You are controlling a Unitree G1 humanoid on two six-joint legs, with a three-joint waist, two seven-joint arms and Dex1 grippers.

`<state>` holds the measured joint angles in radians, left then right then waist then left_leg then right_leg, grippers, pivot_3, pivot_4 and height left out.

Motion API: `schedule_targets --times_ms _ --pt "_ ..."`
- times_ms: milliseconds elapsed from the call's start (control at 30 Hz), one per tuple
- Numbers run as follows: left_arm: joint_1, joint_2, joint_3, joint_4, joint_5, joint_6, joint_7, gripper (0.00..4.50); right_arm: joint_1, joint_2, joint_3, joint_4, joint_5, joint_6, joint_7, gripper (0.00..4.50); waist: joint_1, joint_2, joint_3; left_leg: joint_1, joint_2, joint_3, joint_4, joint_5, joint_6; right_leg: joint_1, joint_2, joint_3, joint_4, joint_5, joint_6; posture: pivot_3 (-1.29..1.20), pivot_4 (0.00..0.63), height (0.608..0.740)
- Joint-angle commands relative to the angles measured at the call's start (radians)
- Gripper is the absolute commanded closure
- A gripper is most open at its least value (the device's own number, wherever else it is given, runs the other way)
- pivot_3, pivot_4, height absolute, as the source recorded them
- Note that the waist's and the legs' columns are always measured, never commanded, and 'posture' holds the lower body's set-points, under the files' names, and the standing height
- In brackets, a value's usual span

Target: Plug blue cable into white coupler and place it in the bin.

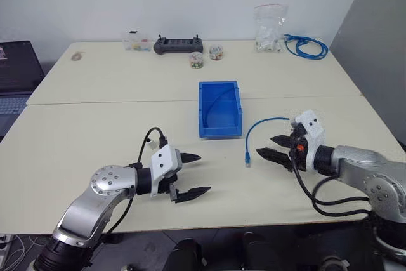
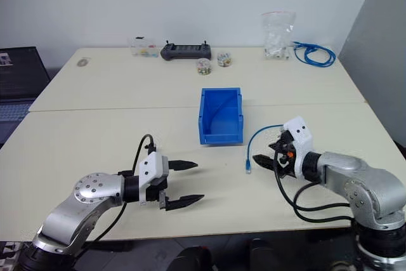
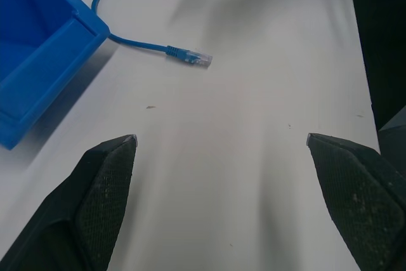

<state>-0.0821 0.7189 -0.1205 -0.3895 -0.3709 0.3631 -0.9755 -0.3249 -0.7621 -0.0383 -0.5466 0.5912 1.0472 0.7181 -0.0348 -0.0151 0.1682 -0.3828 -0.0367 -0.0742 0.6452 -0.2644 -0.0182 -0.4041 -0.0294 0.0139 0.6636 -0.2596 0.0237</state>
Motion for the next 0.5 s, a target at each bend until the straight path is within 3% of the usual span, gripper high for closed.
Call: schedule_targets --times_ms 33,233,500 --pt "-0.002 0.006 0.020 -0.003 -0.001 -0.020 -0.008 0.00 -0.035 -0.097 0.127 0.057 -0.140 -0.349 0.236 0.85 0.000 -0.001 0.000 0.000 0.000 0.000 0.000 0.000 0.000 0.000 0.000 0.000 0.000 0.000 0.000 0.00 0.150 0.740" --pt "0.005 0.000 0.014 -0.004 0.007 -0.025 0.002 0.00 -0.172 -0.176 0.372 0.304 -0.437 -0.789 0.480 0.85 0.003 -0.002 0.002 0.000 0.000 0.000 0.000 0.000 0.000 0.000 0.000 0.000 0.000 0.000 0.000 0.00 0.150 0.740" --pt "0.009 -0.007 0.015 -0.019 0.013 -0.017 0.013 0.00 -0.479 -0.054 0.564 0.680 -0.733 -1.180 0.578 0.85 0.003 -0.003 0.004 0.000 0.001 0.001 0.000 0.000 0.000 -0.001 0.000 0.001 0.000 0.003 -0.006 0.00 0.150 0.740"
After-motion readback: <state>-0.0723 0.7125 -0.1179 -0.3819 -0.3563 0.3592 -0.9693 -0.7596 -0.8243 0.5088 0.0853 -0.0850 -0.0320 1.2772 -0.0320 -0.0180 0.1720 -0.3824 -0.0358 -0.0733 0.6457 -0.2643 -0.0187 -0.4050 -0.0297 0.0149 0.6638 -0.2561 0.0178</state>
